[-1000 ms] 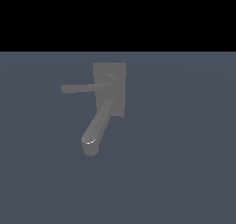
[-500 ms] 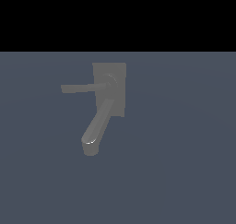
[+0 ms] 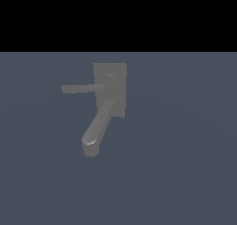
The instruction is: Turn on the faucet by rotating a designated handle.
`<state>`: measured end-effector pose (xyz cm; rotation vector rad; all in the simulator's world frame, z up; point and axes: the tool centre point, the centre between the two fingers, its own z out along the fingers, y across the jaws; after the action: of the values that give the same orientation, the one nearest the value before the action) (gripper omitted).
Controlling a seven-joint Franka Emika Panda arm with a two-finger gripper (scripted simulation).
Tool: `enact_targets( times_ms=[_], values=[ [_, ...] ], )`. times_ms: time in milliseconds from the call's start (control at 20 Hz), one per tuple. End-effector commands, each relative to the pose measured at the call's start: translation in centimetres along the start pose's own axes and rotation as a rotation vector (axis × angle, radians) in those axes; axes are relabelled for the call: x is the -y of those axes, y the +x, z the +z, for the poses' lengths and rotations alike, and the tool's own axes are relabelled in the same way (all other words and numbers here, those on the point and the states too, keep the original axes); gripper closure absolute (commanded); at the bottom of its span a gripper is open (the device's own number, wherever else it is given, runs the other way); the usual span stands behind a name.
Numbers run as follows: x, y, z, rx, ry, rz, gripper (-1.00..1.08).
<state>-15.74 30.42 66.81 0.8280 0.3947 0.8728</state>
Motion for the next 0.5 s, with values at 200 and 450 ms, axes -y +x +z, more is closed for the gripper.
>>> enact_targets(
  times_ms=[200, 450],
  values=[
    [7.3, 6.6, -4.3, -0.202, -0.087, -0.226, 1.08],
    [15.3, 10.0, -7.5, -0.351, -0.111, -0.418, 1.08]
  ],
)
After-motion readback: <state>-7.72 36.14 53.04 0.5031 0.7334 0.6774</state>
